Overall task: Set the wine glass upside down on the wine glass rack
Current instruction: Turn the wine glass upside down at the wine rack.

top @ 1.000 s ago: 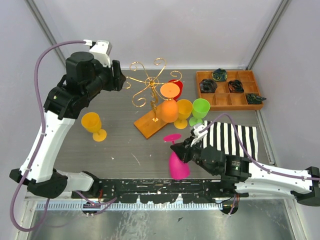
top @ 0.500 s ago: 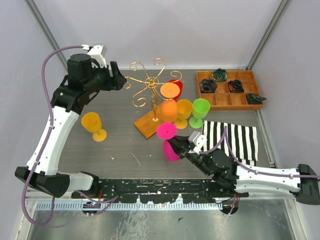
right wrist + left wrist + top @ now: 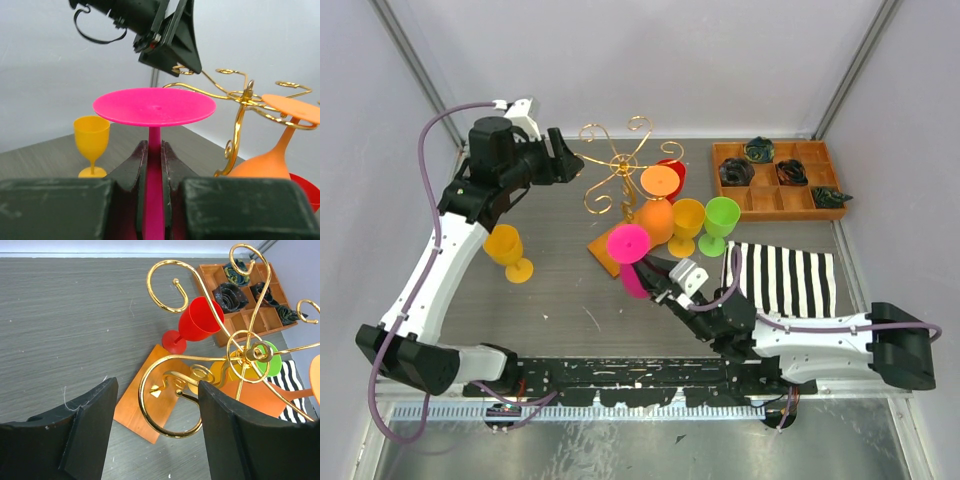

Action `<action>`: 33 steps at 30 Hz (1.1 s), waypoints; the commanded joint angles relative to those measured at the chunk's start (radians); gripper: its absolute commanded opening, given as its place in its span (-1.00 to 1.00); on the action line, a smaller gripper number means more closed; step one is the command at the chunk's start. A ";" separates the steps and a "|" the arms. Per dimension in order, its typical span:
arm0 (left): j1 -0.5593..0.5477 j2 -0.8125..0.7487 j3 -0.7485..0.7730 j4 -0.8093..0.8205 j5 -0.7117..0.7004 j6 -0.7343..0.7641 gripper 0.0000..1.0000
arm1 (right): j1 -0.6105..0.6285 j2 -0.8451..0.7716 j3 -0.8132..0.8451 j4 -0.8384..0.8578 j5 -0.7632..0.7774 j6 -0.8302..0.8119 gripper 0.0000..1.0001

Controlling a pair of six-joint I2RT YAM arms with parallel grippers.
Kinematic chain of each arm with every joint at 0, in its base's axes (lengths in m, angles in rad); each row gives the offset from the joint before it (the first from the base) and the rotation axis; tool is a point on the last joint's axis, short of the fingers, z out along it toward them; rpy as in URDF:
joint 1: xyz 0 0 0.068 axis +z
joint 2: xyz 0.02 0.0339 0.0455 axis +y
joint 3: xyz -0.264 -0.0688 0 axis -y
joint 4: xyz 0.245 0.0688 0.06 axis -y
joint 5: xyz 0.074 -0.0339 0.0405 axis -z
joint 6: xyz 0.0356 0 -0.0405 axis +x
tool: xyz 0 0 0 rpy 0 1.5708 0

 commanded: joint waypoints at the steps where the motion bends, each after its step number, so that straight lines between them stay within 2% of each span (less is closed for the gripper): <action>1: 0.005 -0.024 -0.024 0.068 0.007 -0.005 0.43 | -0.020 0.057 0.096 0.131 0.071 -0.045 -0.99; 10: 0.012 -0.034 -0.043 0.071 0.021 0.018 0.43 | -0.152 0.176 0.176 0.117 -0.013 0.045 -0.99; 20: 0.022 -0.031 -0.043 0.069 0.048 0.012 0.38 | -0.247 0.280 0.238 0.130 -0.062 0.115 -0.99; 33: 0.023 -0.021 -0.032 0.057 0.060 0.024 0.30 | -0.274 0.383 0.312 0.133 -0.121 0.150 -0.99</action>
